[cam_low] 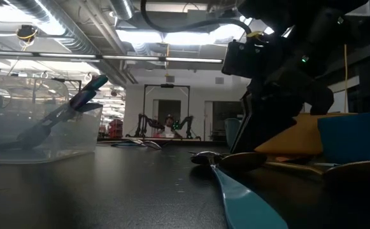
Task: Sort silverware by color (type)
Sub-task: Put the black spoon into the light blue bin
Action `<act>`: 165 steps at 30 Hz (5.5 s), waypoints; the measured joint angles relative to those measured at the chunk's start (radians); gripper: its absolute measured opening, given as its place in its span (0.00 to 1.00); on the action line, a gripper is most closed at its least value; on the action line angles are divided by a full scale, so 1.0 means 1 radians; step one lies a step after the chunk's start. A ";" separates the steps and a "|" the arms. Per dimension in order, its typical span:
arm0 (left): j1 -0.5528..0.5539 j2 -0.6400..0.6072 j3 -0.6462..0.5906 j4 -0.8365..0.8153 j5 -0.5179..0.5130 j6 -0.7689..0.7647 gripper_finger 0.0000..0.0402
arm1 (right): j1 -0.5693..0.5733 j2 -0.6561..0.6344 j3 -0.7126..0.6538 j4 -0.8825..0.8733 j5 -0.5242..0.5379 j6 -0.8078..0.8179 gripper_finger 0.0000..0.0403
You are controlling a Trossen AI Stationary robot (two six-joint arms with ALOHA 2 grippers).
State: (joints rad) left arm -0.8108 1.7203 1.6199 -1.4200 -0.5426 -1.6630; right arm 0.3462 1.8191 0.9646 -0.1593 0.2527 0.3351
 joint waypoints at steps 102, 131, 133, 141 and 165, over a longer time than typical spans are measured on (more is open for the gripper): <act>0.027 0.000 -0.001 0.049 -0.222 -0.010 0.12 | -0.041 -0.017 0.256 -0.079 0.232 -0.031 0.00; 0.203 0.000 -0.001 0.045 -0.154 0.224 0.17 | -0.193 -0.018 0.465 0.267 0.077 -0.106 0.00; 0.214 0.000 -0.001 0.045 -0.152 0.229 0.19 | -0.198 -0.018 0.465 0.263 0.076 -0.106 0.00; 0.241 -0.021 -0.002 -0.011 -0.212 0.192 0.23 | -0.198 -0.018 0.465 0.264 0.077 -0.106 0.00; 0.206 -0.191 -0.001 -0.049 -0.529 0.102 0.23 | -0.198 -0.018 0.465 0.583 0.174 -0.105 0.00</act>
State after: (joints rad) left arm -0.6051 1.5293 1.6188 -1.4687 -1.0711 -1.5608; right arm 0.1482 1.8015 1.4292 0.4238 0.4268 0.2298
